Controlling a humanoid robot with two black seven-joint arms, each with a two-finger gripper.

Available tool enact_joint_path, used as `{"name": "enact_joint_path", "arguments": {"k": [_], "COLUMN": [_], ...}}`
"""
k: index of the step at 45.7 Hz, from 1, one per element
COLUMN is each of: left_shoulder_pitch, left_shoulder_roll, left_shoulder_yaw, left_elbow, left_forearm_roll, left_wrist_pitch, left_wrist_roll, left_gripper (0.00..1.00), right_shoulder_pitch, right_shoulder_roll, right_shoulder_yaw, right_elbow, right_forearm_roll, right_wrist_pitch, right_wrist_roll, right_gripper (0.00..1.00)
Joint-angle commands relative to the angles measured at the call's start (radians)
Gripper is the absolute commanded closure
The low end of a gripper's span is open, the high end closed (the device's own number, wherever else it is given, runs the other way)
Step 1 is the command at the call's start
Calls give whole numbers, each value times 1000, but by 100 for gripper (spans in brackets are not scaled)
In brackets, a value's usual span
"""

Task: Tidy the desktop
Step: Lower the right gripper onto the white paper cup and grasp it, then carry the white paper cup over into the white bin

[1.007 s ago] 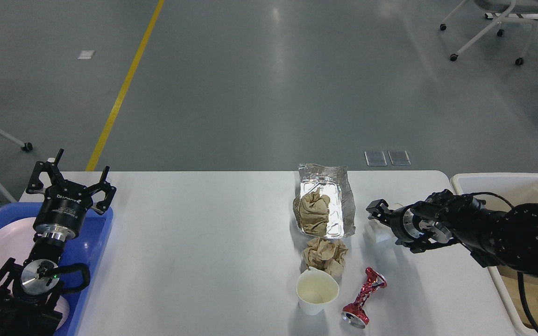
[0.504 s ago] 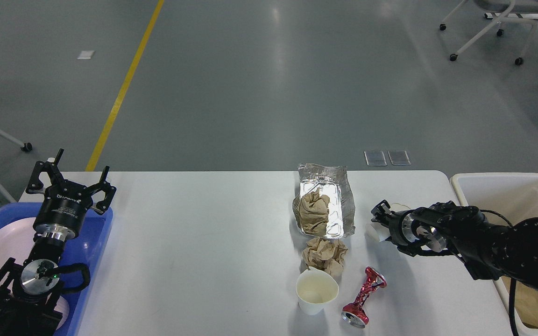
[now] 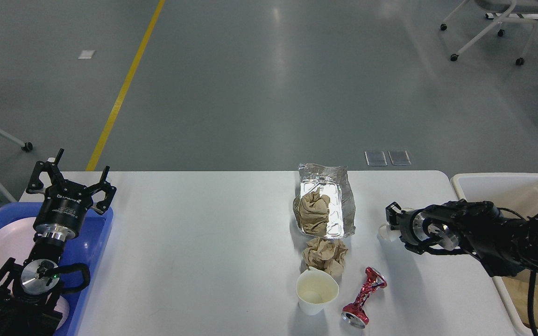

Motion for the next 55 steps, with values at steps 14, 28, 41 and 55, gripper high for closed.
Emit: {"name": "enact_joint_path", "arguments": {"k": [14,28,41,55], "left_shoulder_pitch": [0,0,0,1], "left_shoulder_roll": [0,0,0,0], "left_shoulder_yaw": [0,0,0,0], "left_elbow": [0,0,0,0], "left_forearm_roll": [0,0,0,0], "left_wrist_pitch": [0,0,0,0], "left_wrist_roll": [1,-1,-1,1], "left_gripper": [4,4,4,4], "right_shoulder_pitch": [380,926,1294,1313], "right_shoulder_roll": [-144,-156,-166,-195], "right_shoulder_yaw": [-314,-521,-552,-561], "right_elbow": [405,818,1096,1120], "right_forearm_roll": [-84,-251,-343,-342], "right_wrist_pitch": [109,326,468,453], "right_wrist_roll": [-28,-26,-28,-31], "right_gripper": [100,100,100,100]}}
